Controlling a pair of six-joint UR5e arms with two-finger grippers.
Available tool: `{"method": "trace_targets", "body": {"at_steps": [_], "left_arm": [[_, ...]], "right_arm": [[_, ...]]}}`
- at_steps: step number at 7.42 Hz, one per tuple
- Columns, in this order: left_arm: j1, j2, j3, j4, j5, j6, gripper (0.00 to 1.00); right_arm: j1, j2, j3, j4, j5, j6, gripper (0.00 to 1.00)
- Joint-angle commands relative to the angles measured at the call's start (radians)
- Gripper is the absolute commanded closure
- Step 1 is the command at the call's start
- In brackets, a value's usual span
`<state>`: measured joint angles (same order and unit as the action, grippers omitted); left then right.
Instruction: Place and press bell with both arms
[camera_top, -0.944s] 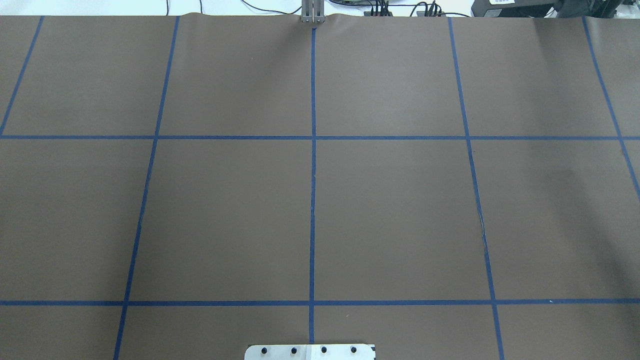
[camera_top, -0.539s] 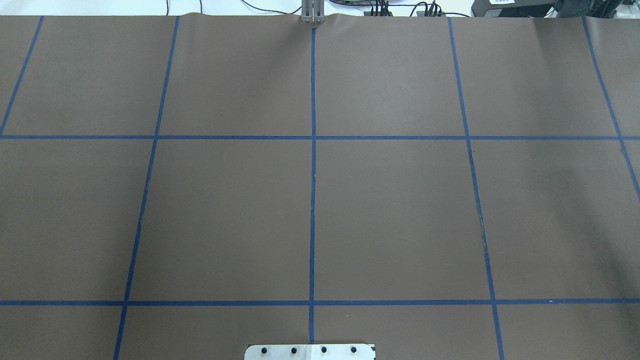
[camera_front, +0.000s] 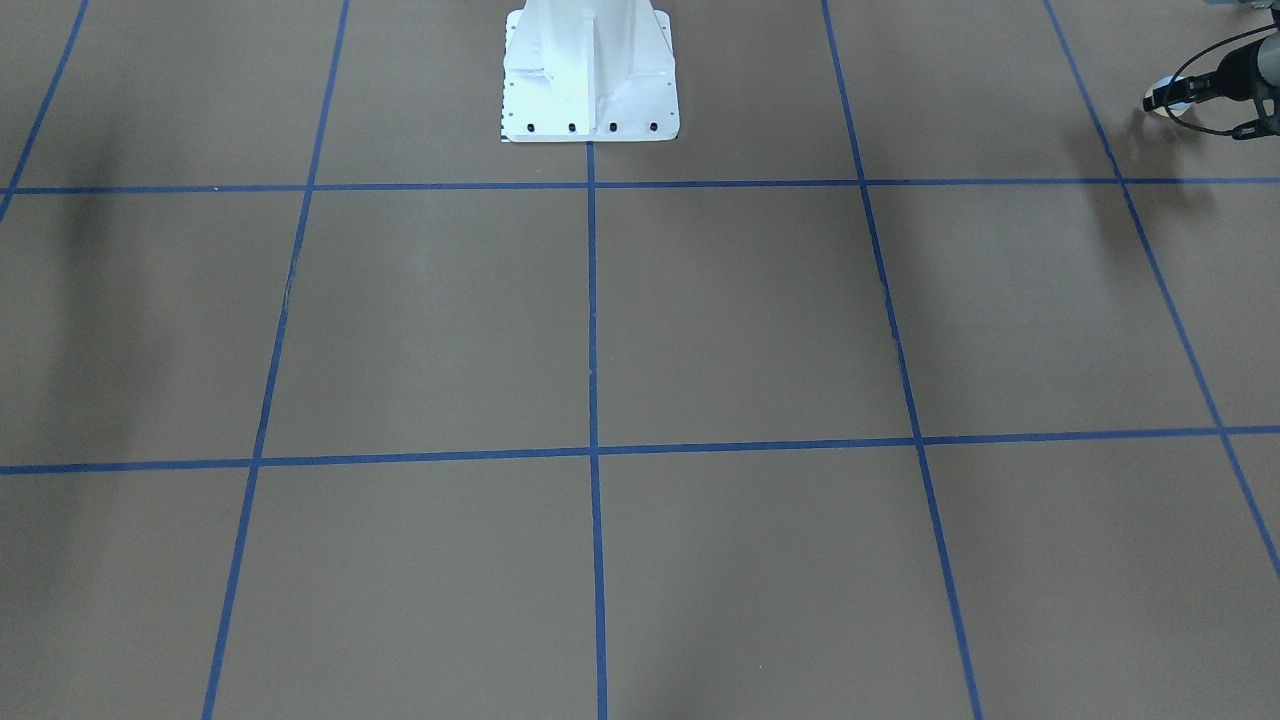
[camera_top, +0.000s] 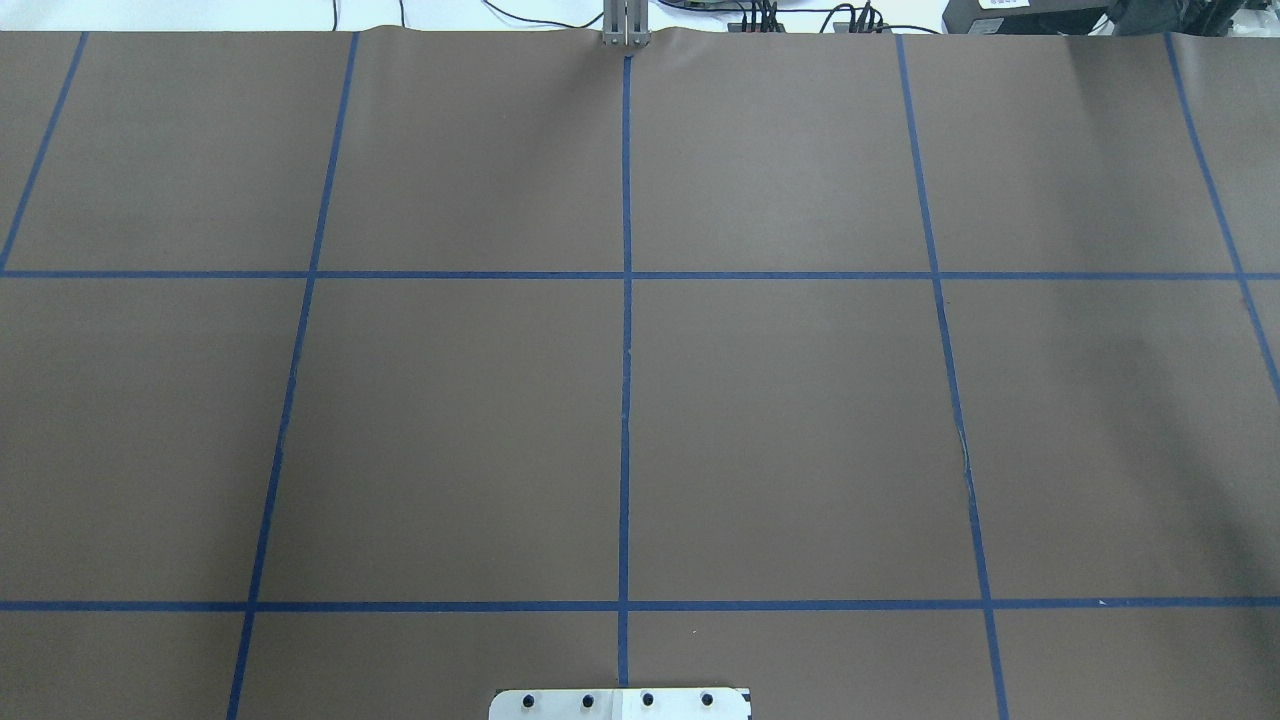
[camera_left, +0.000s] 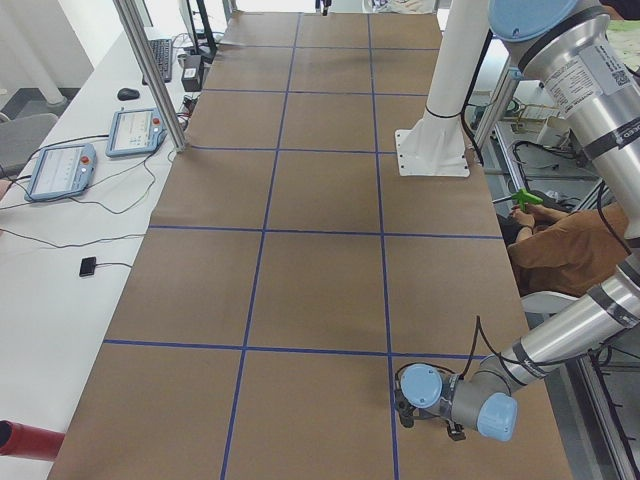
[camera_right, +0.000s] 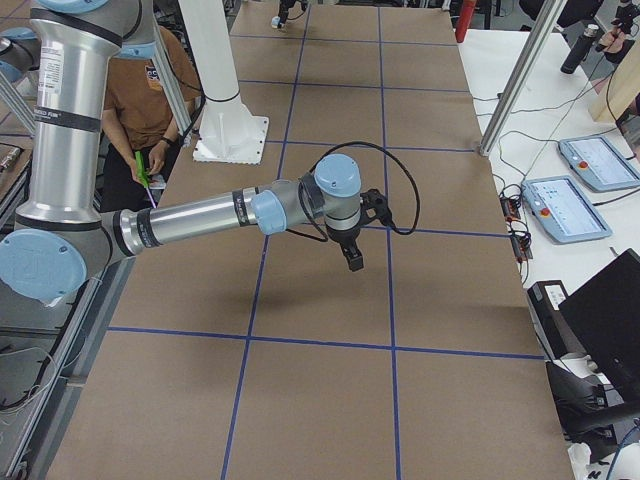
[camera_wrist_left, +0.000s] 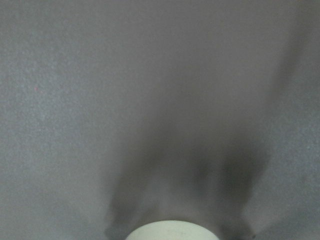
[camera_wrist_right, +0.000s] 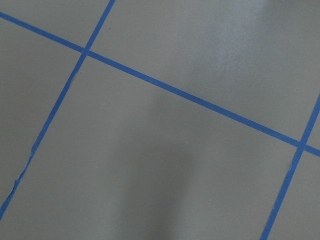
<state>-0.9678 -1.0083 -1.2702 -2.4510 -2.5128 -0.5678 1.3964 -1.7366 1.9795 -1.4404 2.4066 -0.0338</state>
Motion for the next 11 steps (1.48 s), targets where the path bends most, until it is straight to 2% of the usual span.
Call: {"method": "trace_targets", "body": {"at_steps": [1, 3, 5, 6, 8, 10, 11], "left_arm": [[0.001, 0.005, 0.000, -0.008, -0.004, 0.000, 0.18], [0.001, 0.022, 0.000, -0.026, -0.007, 0.000, 0.60], [0.003, 0.056, 0.000, -0.098, -0.029, -0.015, 0.93], [0.003, 0.075, -0.001, -0.139, -0.064, -0.017, 1.00], [0.024, 0.074, -0.029, -0.247, -0.101, -0.192, 1.00], [0.111, 0.027, -0.156, -0.241, -0.104, -0.398, 1.00], [0.126, 0.001, -0.197, -0.237, -0.118, -0.420, 1.00]], "right_arm": [[0.000, -0.004, 0.007, 0.000, 0.000, 0.000, 0.00], [0.001, -0.012, 0.019, 0.000, 0.002, 0.002, 0.00], [0.000, -0.018, 0.036, 0.000, 0.003, 0.002, 0.00], [0.001, -0.018, 0.044, -0.002, 0.003, 0.002, 0.00], [0.001, -0.020, 0.048, -0.002, 0.006, 0.003, 0.00], [0.001, -0.020, 0.047, -0.002, 0.005, 0.006, 0.00], [0.000, -0.020, 0.045, -0.002, 0.006, 0.006, 0.00]]}}
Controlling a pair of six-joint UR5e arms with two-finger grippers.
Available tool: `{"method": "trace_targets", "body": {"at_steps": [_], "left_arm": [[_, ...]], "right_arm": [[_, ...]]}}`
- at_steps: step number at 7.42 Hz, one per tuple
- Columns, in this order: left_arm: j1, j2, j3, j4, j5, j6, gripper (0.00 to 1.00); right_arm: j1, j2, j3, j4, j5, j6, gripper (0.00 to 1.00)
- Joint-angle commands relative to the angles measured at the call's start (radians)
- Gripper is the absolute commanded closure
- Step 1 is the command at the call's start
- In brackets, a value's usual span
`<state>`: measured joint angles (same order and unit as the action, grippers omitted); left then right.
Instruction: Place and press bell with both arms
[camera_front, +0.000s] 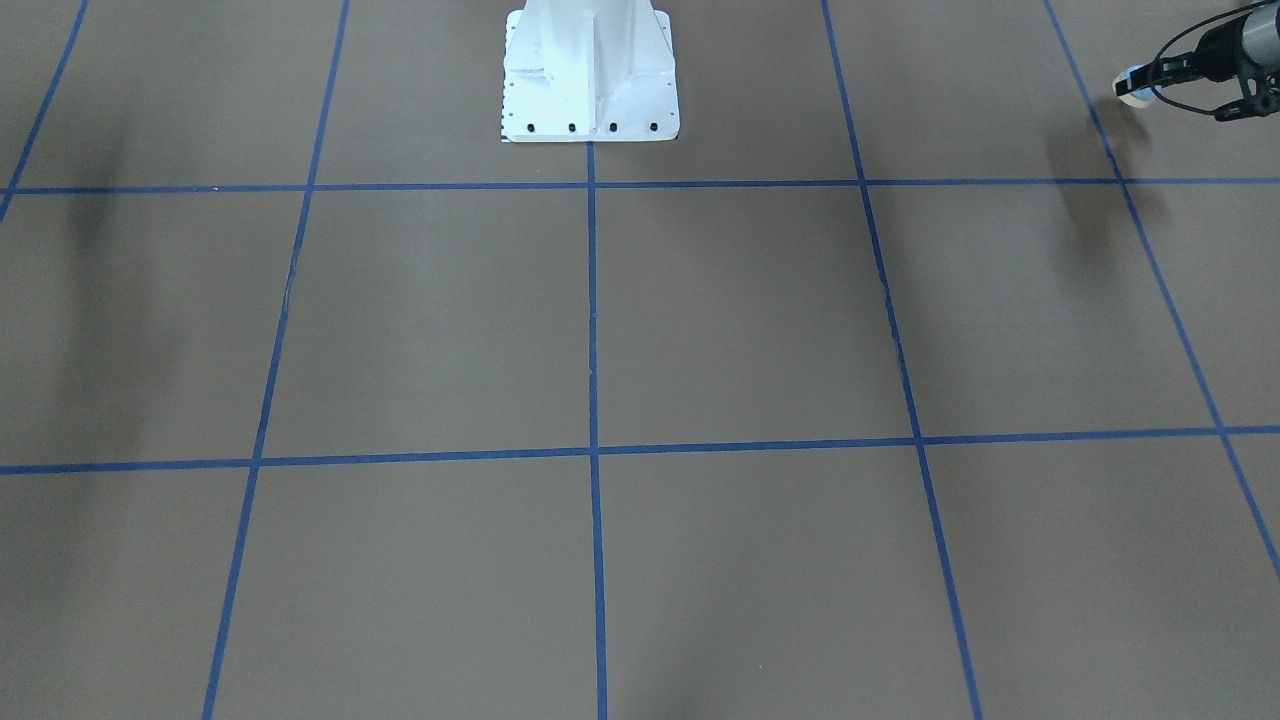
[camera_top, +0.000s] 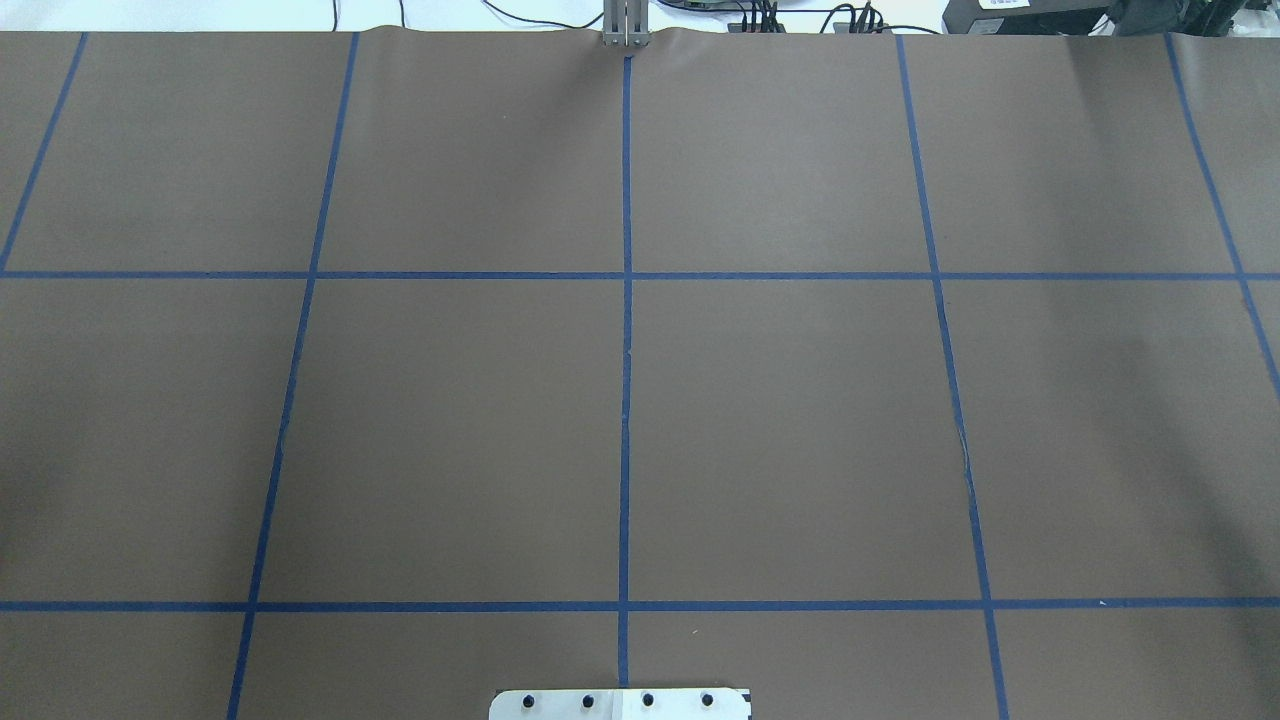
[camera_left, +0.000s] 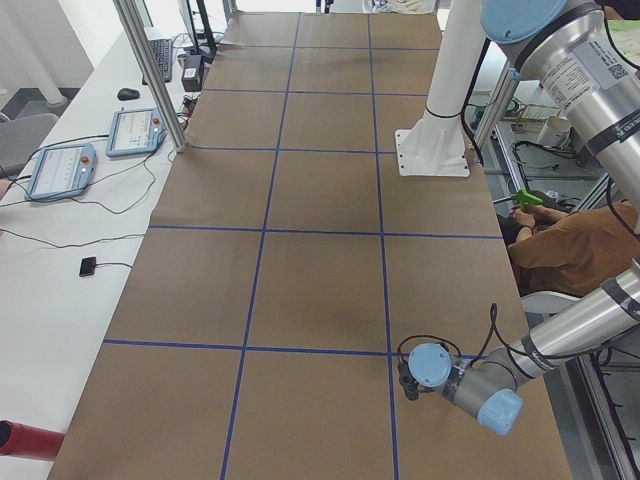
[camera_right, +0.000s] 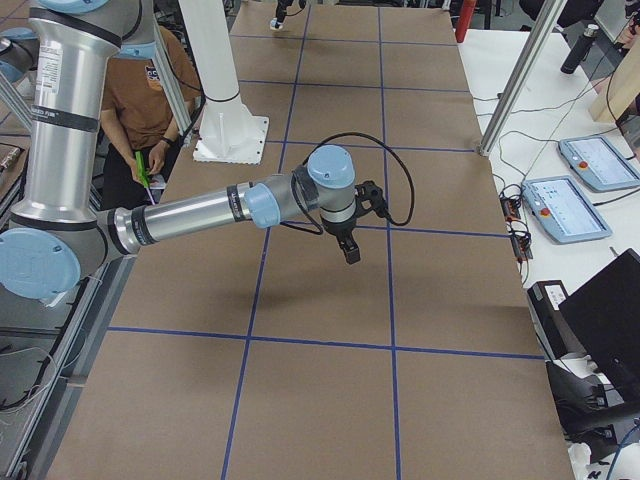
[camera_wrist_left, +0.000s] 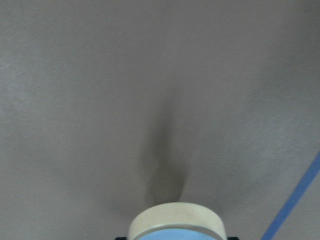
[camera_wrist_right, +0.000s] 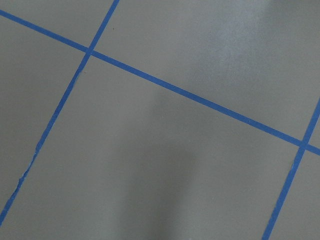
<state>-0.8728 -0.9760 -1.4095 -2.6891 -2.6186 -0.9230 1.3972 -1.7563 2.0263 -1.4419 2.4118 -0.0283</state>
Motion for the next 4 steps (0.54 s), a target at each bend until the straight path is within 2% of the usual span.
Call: {"method": "trace_targets", "body": {"at_steps": [1, 3, 4], "left_arm": [[0.043, -0.088, -0.081, 0.014, -0.050, -0.098, 1.00], [0.049, -0.310, -0.139, 0.070, -0.089, -0.323, 1.00], [0.046, -0.439, -0.149, 0.143, -0.092, -0.376, 1.00]], "right_arm": [[-0.001, 0.000, -0.007, 0.000, 0.001, 0.002, 0.00], [-0.001, 0.003, -0.026, 0.000, 0.001, 0.002, 0.00], [-0.001, 0.006, -0.055, 0.000, 0.001, 0.002, 0.00]]}}
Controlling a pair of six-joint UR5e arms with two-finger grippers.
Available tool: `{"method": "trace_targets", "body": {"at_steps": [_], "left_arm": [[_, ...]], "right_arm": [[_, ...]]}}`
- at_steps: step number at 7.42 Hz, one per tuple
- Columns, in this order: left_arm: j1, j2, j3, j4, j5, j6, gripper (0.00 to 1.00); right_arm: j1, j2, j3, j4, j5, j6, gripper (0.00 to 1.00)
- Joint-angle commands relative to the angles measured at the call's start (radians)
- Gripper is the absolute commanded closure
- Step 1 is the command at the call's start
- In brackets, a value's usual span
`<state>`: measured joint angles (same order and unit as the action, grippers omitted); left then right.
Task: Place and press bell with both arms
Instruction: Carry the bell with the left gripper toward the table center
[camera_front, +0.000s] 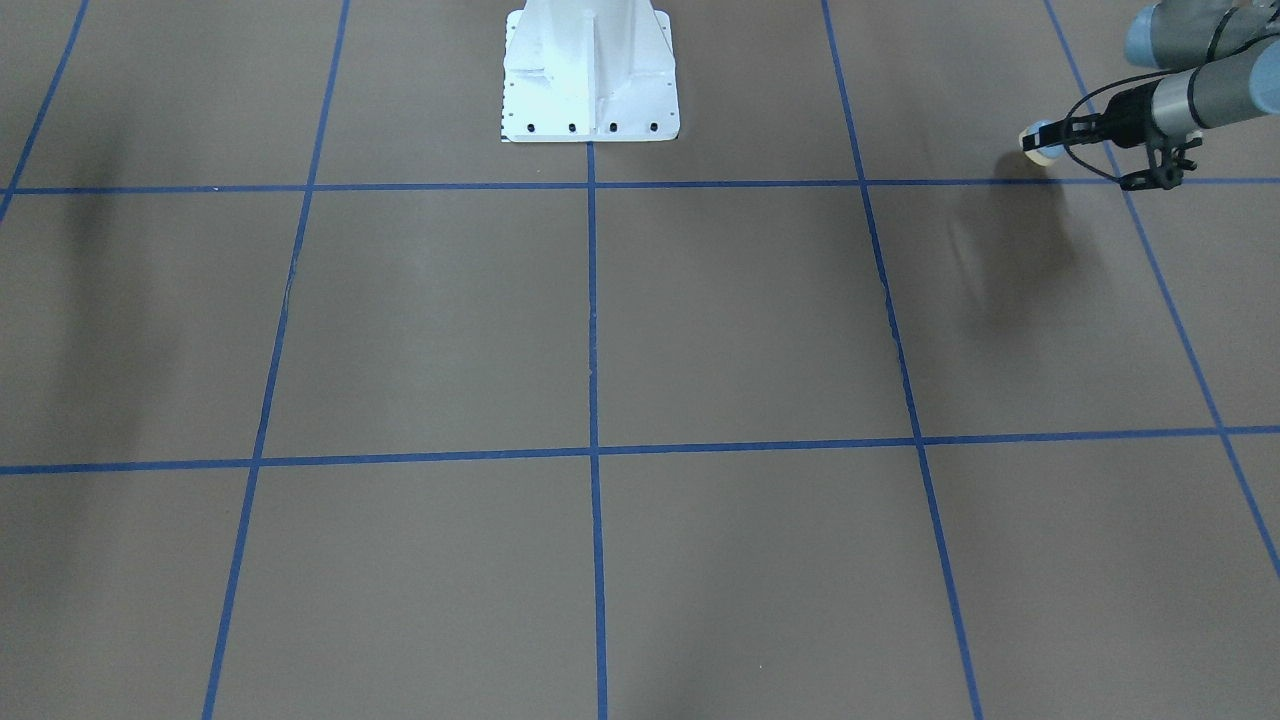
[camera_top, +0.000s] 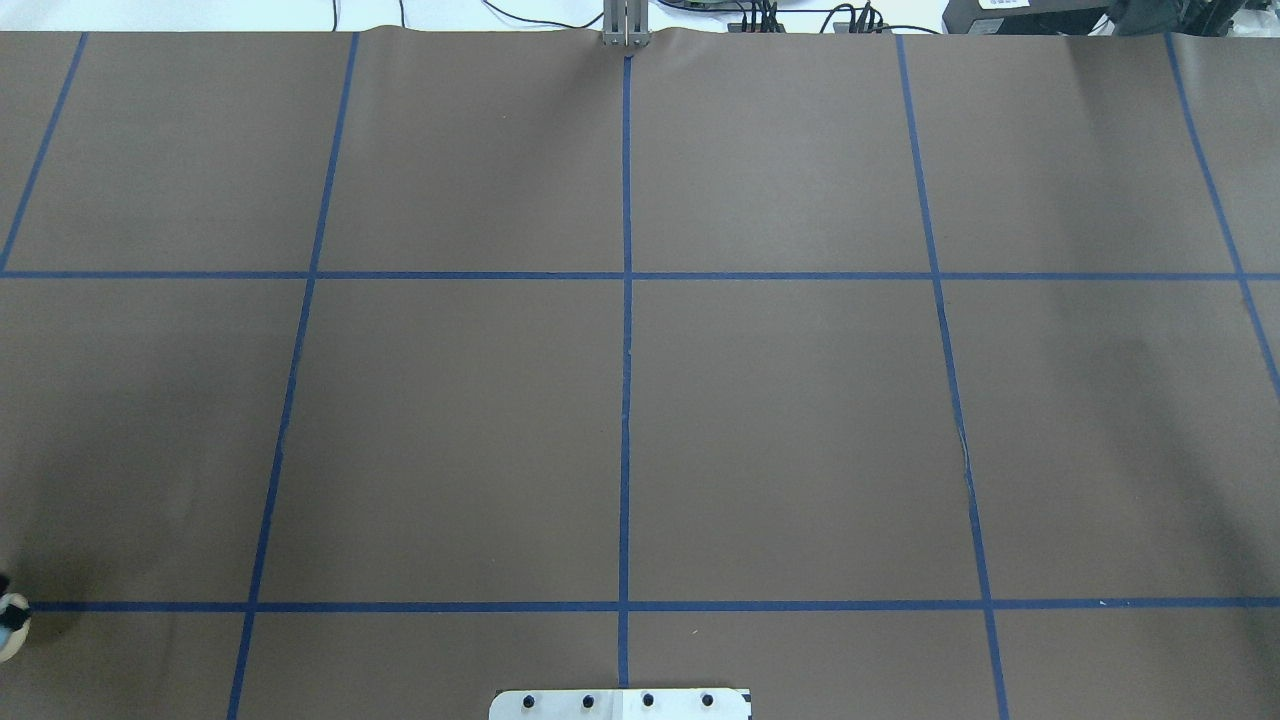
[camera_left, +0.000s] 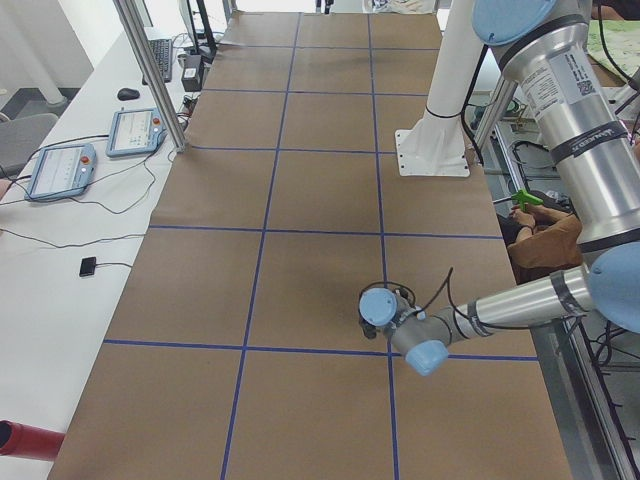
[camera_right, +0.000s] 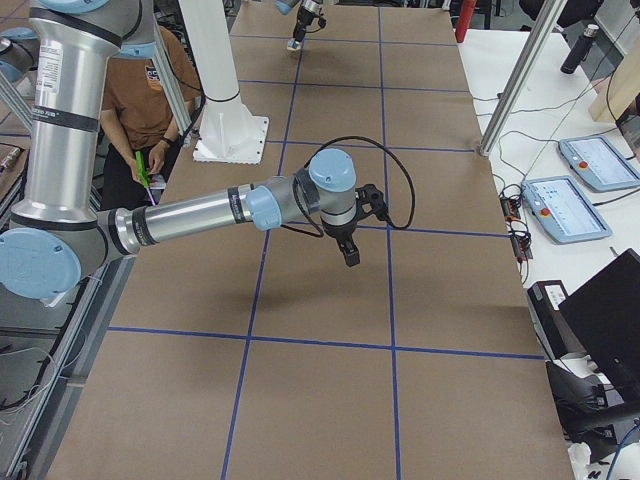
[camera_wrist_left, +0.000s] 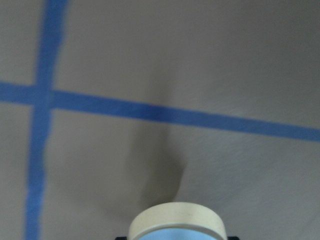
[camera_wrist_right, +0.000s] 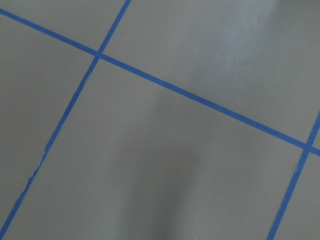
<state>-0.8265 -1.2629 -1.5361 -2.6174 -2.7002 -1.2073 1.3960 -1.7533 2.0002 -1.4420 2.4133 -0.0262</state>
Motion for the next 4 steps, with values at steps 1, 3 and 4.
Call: {"method": "trace_targets", "body": {"at_steps": [1, 3, 4], "left_arm": [[-0.005, -0.249, -0.077, 0.174, -0.027, -0.148, 1.00], [-0.019, -0.487, -0.137, 0.474, -0.012, -0.152, 1.00], [-0.013, -0.656, -0.127, 0.622, 0.035, -0.150, 1.00]], "right_arm": [[0.000, 0.009, -0.035, 0.000, 0.001, 0.000, 0.00], [0.000, 0.012, -0.053, -0.002, 0.000, 0.000, 0.00], [0.000, 0.014, -0.063, 0.000, 0.000, 0.000, 0.00]]}}
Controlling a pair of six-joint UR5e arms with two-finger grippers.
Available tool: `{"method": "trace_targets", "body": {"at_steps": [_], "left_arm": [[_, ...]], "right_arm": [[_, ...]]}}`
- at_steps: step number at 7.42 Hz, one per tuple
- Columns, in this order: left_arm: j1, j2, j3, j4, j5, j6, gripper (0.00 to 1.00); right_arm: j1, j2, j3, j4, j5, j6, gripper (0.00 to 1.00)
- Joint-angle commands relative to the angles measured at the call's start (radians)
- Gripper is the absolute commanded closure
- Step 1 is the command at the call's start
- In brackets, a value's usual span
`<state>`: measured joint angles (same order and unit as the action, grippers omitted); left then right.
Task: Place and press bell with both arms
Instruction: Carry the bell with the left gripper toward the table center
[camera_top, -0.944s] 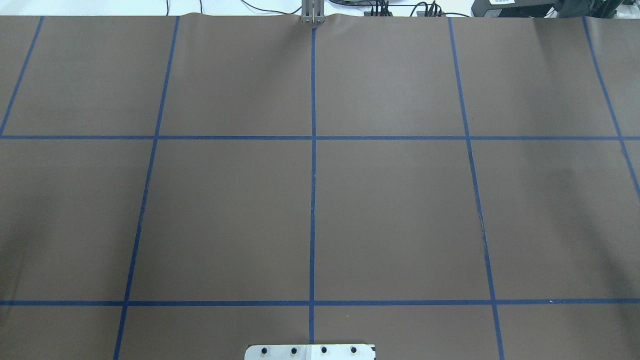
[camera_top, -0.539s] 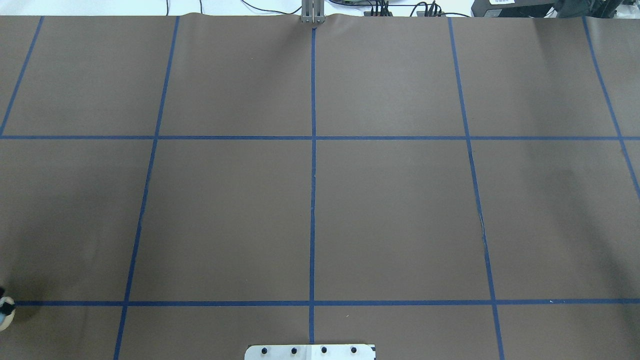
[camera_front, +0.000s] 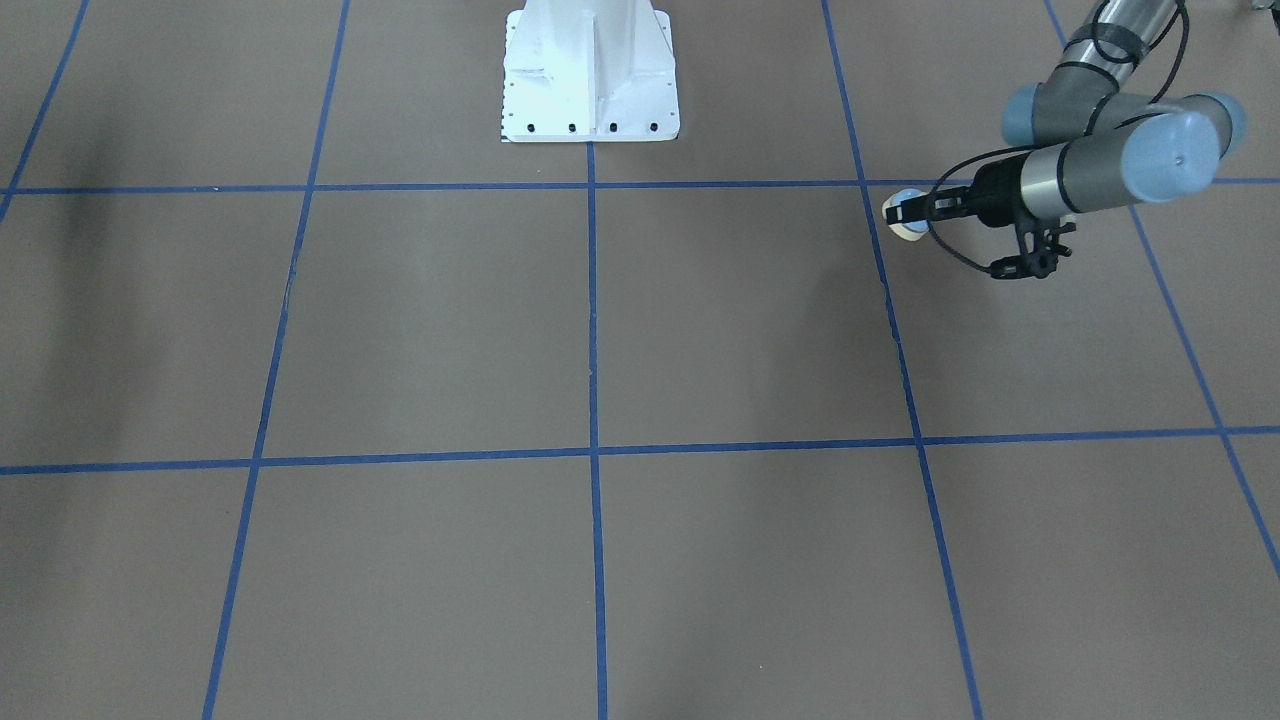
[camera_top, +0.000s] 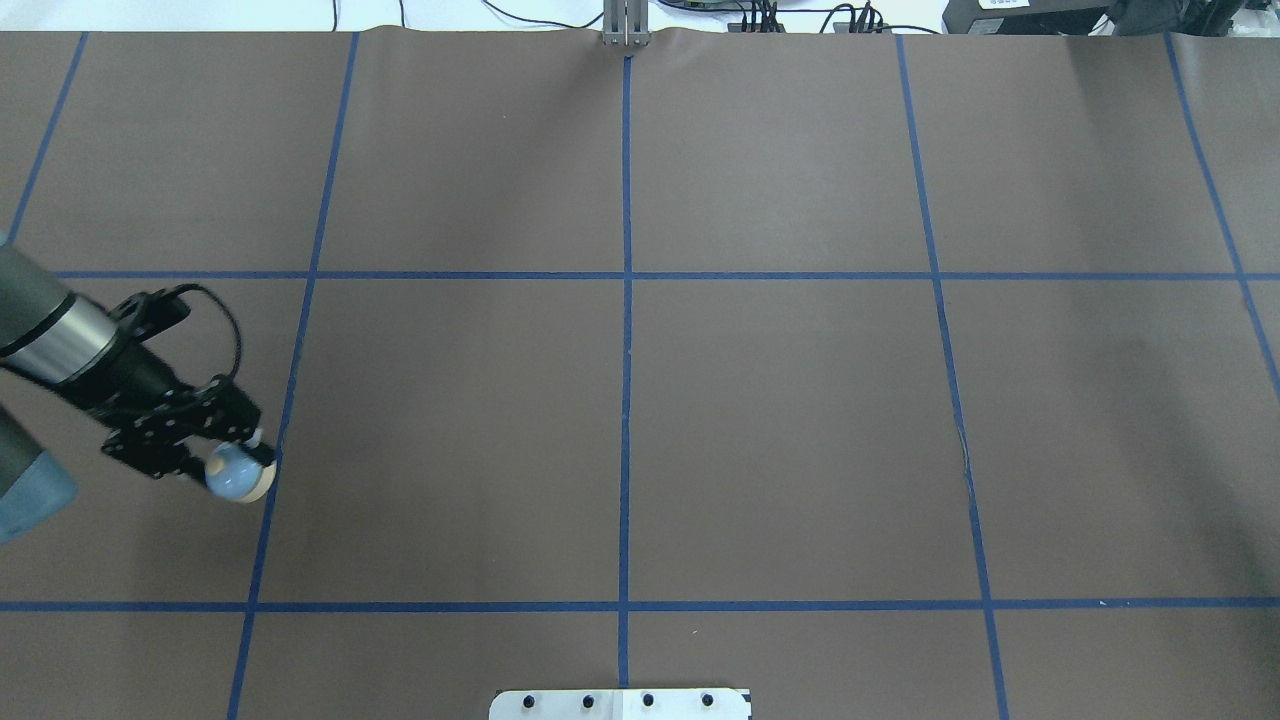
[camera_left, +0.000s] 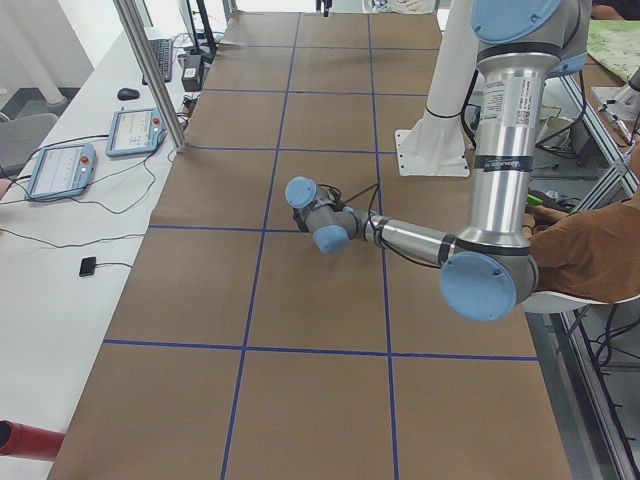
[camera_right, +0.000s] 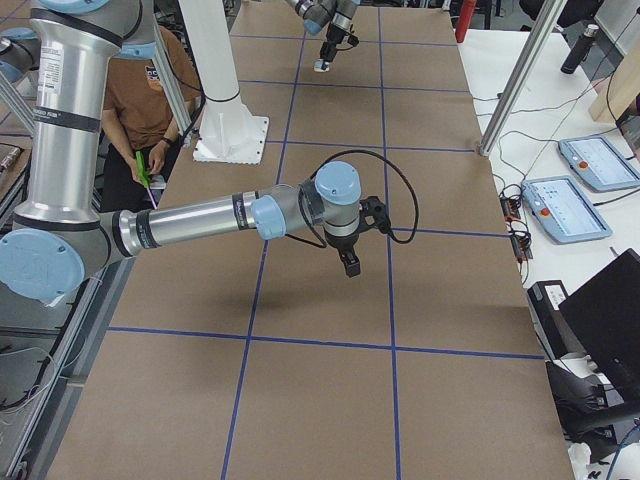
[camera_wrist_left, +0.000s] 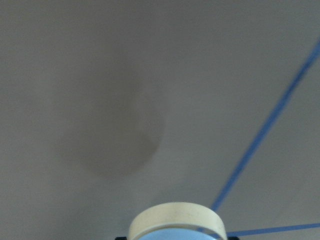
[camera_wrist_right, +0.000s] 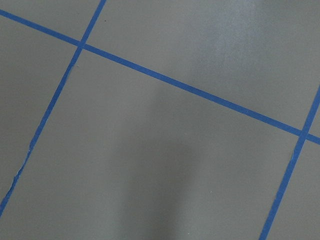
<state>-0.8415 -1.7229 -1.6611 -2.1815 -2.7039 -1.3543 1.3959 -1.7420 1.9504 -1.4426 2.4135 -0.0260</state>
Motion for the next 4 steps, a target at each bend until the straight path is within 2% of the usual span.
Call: {"method": "trace_targets", "body": {"at_steps": [1, 2, 4], "left_arm": [[0.060, -0.381, 0.054, 0.327, 0.150, 0.000, 1.00], [0.103, -0.561, 0.172, 0.439, 0.233, 0.009, 1.00], [0.159, -0.865, 0.517, 0.490, 0.298, 0.011, 1.00]], "right_arm": [[-0.002, 0.002, -0.016, 0.001, -0.001, 0.000, 0.00], [-0.002, 0.002, -0.022, -0.001, -0.001, 0.000, 0.00], [-0.002, 0.001, -0.022, 0.001, -0.001, 0.000, 0.00]]}}
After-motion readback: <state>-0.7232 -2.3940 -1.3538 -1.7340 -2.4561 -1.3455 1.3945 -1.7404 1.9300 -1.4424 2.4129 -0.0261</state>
